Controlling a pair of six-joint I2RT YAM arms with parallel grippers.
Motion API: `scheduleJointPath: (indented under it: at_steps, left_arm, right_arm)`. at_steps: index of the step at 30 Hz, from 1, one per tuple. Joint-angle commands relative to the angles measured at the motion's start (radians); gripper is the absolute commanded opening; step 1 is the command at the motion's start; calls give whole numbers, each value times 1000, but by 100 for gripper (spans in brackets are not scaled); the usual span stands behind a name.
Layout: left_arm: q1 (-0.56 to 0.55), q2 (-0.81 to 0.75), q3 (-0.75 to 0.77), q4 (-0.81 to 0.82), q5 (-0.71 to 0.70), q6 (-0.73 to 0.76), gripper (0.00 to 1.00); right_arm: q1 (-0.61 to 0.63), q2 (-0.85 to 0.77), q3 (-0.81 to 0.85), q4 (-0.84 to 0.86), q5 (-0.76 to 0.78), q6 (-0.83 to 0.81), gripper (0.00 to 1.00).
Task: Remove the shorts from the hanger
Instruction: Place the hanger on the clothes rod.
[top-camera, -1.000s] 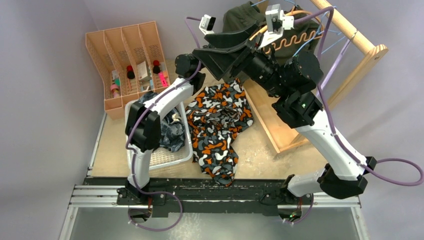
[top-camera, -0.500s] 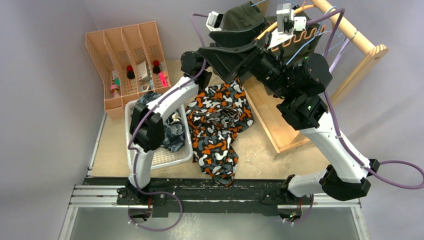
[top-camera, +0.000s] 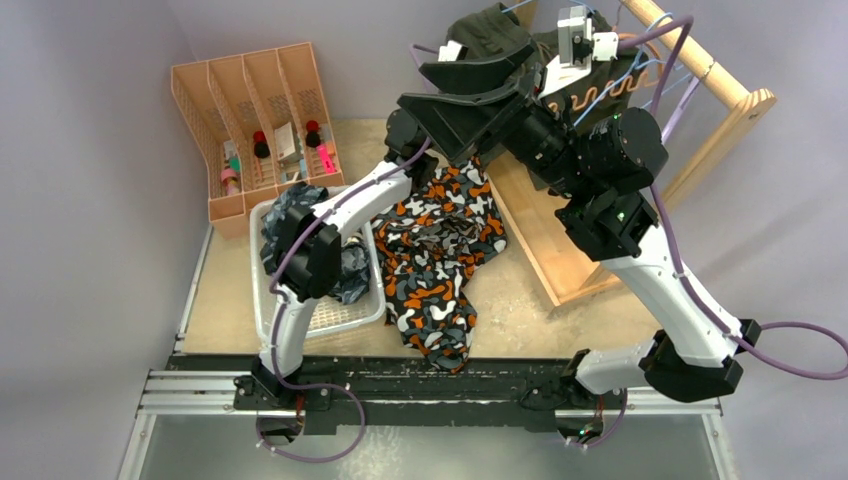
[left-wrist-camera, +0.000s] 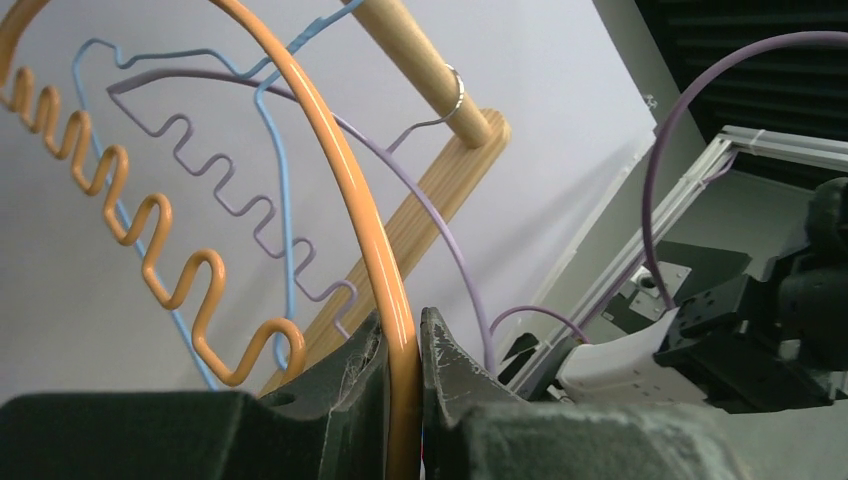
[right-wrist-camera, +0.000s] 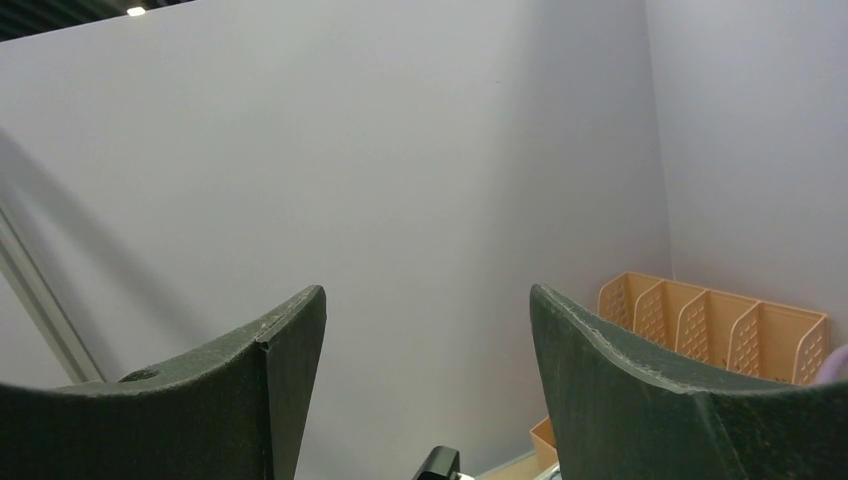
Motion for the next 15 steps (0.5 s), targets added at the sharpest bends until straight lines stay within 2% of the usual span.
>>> scheduleJointPath:
  at_steps: [1, 3, 6, 9, 12, 15]
  left_arm:
    - [-1, -58, -38, 29, -35, 70, 0]
    - [-1, -80, -77, 31, -31, 74, 8]
    - [-1, -129, -159, 33, -32, 95, 39]
    - [0, -195, -242, -14, -37, 153, 55]
    - [1, -292, -343, -90, -51, 254, 64]
    - [8, -414, -451, -282, -123, 427, 68]
  right_arm:
    - [3, -20, 18, 55, -24, 15, 76]
    - [2, -22, 16, 43, -7, 14, 76]
    - [3, -32, 4, 16, 34, -2, 76]
    - [3, -46, -21, -10, 76, -14, 77]
    - [3, -53, -32, -50, 112, -20, 77]
    - [3, -59, -54, -106, 184, -24, 77]
